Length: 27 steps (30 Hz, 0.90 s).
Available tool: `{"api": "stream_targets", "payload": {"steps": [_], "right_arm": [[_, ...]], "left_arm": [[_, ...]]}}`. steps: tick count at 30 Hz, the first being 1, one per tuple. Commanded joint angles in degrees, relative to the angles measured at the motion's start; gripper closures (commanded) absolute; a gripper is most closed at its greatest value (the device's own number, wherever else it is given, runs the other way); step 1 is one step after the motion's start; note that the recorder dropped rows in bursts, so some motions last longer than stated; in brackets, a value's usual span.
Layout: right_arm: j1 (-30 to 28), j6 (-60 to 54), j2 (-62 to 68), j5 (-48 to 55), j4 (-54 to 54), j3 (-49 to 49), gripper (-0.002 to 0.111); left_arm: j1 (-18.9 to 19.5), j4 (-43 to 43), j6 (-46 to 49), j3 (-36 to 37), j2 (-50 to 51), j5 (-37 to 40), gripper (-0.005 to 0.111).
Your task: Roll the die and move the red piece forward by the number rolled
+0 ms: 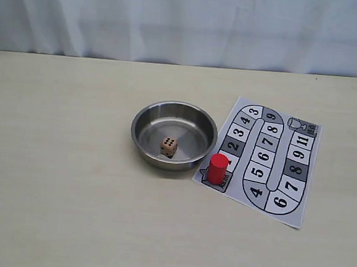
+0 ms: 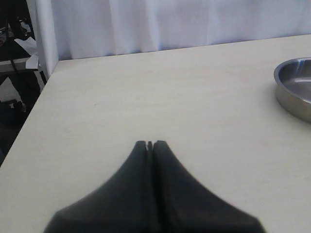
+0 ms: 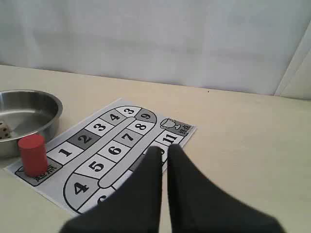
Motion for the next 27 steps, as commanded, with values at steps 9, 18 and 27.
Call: {"api": "stream_targets", "payload": {"steps": [9, 18, 27], "right_arm": [[0.01, 0.09, -0.25, -5.11, 0.95, 0.19, 0.104], [0.01, 0.44, -0.25, -23.45, 5.03, 0.19, 0.104], [0.01, 0.44, -0.25, -22.31, 5.03, -5.33, 0.104]], "left_arm": [[-0.1, -0.29, -0.23, 0.11, -0.01, -0.55, 0.107], [-0.1, -0.29, -0.23, 0.11, -0.01, -0.55, 0.107], [-0.1, -0.29, -0.23, 0.11, -0.01, -0.55, 0.107]]}}
